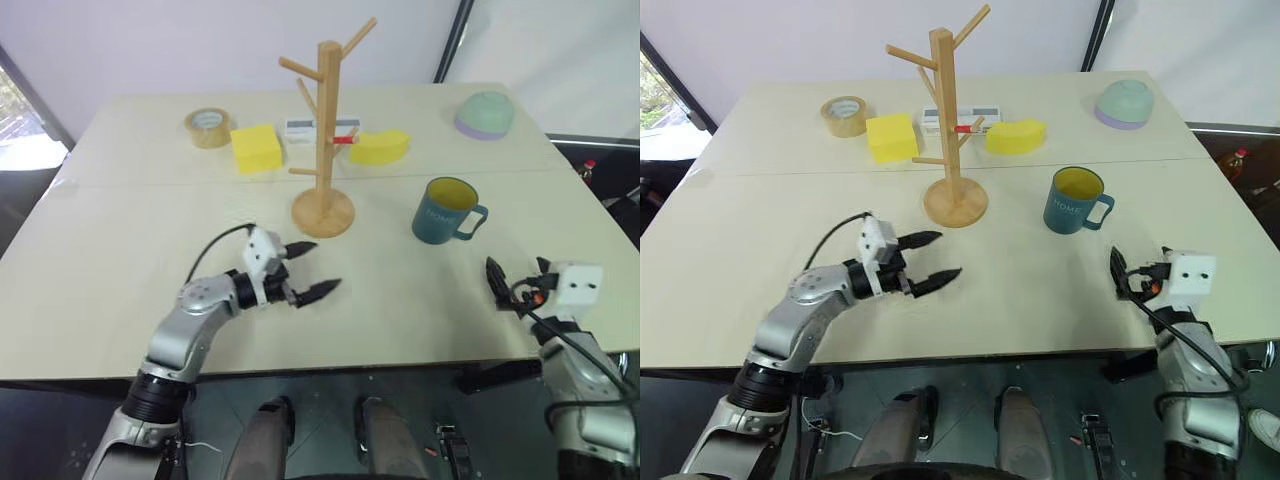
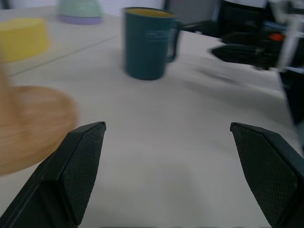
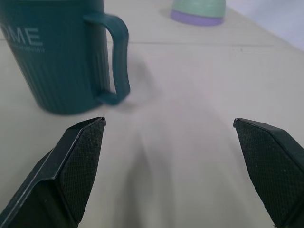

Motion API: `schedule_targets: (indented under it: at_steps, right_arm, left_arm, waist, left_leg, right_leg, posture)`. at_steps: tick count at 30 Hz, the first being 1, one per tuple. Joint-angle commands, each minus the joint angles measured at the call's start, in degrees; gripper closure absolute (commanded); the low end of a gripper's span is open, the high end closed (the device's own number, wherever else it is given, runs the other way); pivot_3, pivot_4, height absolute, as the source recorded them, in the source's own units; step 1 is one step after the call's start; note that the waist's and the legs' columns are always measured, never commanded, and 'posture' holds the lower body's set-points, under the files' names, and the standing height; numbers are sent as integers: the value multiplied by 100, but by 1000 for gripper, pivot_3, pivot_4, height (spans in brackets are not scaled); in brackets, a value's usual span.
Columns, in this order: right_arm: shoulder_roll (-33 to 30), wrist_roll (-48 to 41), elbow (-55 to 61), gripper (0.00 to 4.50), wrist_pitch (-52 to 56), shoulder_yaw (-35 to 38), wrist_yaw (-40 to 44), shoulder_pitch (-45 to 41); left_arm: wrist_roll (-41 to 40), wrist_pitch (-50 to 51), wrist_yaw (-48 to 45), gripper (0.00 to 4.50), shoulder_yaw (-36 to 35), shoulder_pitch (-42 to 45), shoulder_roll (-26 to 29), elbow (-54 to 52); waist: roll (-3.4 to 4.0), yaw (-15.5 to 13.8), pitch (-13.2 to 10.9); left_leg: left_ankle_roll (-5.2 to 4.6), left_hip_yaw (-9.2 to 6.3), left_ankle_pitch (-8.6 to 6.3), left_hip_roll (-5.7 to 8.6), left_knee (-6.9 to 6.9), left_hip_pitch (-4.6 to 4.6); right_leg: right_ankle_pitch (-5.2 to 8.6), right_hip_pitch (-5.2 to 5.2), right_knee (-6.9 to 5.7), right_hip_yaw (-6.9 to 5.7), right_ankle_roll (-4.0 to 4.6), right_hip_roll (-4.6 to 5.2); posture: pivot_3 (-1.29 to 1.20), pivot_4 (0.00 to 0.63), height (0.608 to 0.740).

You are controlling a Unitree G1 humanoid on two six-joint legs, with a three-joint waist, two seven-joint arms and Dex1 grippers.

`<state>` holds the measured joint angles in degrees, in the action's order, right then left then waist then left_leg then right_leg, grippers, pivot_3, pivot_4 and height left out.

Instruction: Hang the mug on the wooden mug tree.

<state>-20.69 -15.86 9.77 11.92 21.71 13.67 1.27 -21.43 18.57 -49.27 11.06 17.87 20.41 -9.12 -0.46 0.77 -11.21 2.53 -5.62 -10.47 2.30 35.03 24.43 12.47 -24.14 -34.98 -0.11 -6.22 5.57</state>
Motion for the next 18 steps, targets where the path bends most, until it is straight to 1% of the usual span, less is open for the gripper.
schedule_targets:
  at_steps: [1,4,9,18]
  right_arm:
    - [81,246,-41,15,-40,-184,-265,-292]
    - [199,409,-261,15,-155,-438,-366,-613]
    - [272,653,-581,15,-225,-523,-653,-960]
    - [214,758,-1447,15,-405,-557,-742,-1614]
  left_arm:
    - [-73,-33,-104,0,108,148,-82,-273]
    - [-53,-18,-89,0,150,186,-114,-292]
    - [-79,0,-68,0,87,174,-80,-348]
    - [-554,179,-293,0,-4,97,18,-828]
  waist:
    - [0,-13,0]
    - [0,-5,0]
    - [1,-15,0]
    - [1,4,0]
  left_leg:
    - [-7,1,5,0,0,0]
    - [-12,2,7,-1,-2,1]
    - [-13,5,8,0,-3,1]
    - [-14,10,9,-1,-1,0]
  right_leg:
    - [0,0,0,0,0,0]
    - [0,-1,0,-1,0,-1]
    - [0,-4,-1,1,0,-2]
    - [-1,-4,-3,4,0,-3]
  posture:
    - [0,150,740]
    - [0,150,740]
    - [0,150,740]
    - [0,150,740]
